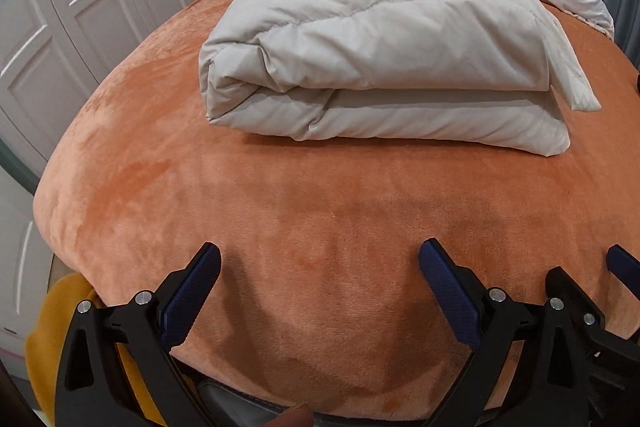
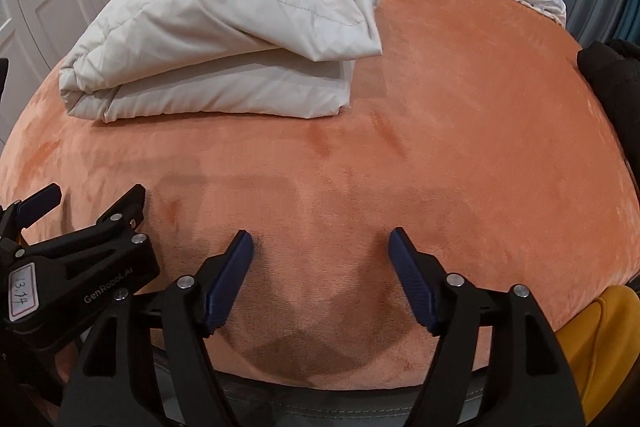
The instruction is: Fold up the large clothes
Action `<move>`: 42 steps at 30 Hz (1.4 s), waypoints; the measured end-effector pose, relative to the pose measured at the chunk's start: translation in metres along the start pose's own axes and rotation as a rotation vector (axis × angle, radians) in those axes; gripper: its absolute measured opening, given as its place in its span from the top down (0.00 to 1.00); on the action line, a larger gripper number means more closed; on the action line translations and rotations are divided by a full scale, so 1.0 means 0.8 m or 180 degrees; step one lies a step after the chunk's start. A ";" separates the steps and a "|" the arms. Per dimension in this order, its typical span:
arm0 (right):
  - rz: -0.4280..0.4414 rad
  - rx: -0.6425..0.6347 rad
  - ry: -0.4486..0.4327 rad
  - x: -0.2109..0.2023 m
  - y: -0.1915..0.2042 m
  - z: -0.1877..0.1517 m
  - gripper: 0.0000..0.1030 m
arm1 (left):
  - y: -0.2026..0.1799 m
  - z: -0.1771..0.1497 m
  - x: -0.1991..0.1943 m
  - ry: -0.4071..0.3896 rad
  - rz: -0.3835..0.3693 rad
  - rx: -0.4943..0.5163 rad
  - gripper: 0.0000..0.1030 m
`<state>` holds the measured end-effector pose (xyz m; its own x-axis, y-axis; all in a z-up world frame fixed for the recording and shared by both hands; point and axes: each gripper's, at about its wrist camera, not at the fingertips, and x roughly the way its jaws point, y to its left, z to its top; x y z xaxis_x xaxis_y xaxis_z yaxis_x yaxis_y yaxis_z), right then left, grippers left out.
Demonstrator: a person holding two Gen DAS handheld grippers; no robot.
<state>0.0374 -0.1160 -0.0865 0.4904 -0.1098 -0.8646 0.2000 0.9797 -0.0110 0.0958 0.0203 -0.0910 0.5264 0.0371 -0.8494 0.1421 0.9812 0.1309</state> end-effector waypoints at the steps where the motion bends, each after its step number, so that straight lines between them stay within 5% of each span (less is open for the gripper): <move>1: 0.0001 0.0011 -0.0004 0.000 0.000 -0.001 0.33 | 0.002 0.000 0.002 -0.0015 -0.0002 -0.0010 0.05; 18: -0.0001 0.0073 -0.0238 0.012 -0.013 -0.010 0.16 | -0.006 -0.011 0.009 -0.0174 0.0007 -0.0056 0.05; 42: -0.0063 -0.0194 -0.0409 0.019 -0.003 -0.008 0.11 | 0.003 -0.002 0.015 -0.0305 -0.0010 -0.0085 0.05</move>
<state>0.0393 -0.1188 -0.1030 0.5922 -0.1461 -0.7925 0.1608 0.9851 -0.0614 0.1016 0.0234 -0.1019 0.6041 0.0170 -0.7968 0.1220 0.9860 0.1135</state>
